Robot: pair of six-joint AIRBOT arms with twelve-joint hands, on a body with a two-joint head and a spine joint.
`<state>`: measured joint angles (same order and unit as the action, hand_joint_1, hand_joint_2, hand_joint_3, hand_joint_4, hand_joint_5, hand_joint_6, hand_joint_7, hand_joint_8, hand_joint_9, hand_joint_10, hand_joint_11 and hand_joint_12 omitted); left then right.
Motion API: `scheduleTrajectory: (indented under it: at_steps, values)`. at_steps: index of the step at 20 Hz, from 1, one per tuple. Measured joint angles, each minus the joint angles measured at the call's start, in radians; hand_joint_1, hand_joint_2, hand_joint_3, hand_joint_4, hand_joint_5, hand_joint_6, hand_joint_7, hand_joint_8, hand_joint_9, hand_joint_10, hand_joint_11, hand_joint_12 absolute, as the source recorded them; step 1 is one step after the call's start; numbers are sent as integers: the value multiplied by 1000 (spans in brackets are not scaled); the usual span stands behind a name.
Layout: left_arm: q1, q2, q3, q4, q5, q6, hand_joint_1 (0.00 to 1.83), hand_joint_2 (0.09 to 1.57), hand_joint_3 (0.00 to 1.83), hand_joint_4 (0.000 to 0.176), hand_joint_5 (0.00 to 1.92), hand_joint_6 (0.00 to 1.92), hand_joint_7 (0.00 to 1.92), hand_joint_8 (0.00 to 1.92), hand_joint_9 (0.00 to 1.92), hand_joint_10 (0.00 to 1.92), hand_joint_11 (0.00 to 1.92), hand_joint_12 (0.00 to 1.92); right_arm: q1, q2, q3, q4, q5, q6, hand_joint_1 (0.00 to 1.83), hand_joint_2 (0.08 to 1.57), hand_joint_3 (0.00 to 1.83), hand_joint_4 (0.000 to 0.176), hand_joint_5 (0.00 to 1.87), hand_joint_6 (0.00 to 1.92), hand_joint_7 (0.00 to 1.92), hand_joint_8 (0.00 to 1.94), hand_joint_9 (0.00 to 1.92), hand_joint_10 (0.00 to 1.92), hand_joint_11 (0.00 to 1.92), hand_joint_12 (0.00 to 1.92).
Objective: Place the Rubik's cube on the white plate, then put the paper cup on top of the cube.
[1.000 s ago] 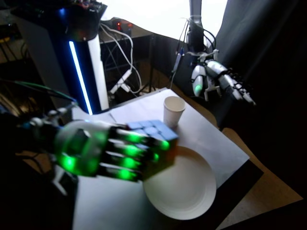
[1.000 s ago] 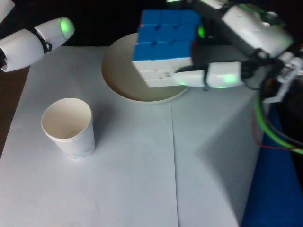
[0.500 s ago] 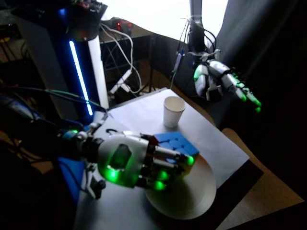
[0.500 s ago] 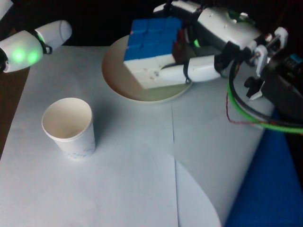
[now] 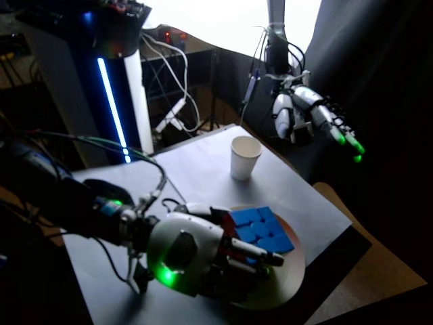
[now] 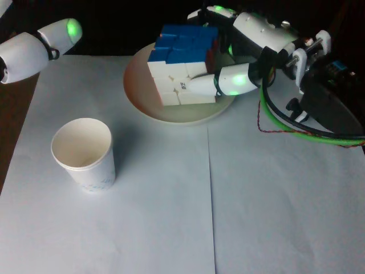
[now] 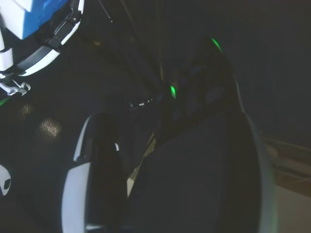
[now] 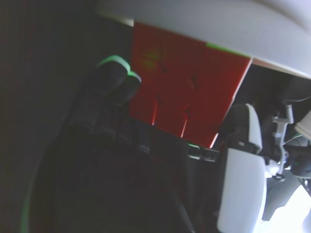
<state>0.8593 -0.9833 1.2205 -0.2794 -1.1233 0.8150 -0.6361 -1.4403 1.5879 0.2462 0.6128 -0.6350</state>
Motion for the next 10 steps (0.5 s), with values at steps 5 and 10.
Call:
scheduleTrajectory:
  at_steps: [5,10]
  values:
    - [5,0,0,2,-3,-3,373,1345,0,98,145,2,27,1,0,0,0,244,-3,1,-8,-15,-8,-16,678,1052,0,102,0,0,6,0,29,72,0,365]
    - [16,0,0,1,-7,-4,407,1339,0,91,142,2,30,2,0,0,0,197,-5,40,-75,-31,-11,-14,562,933,4,147,0,0,0,0,0,0,0,13]
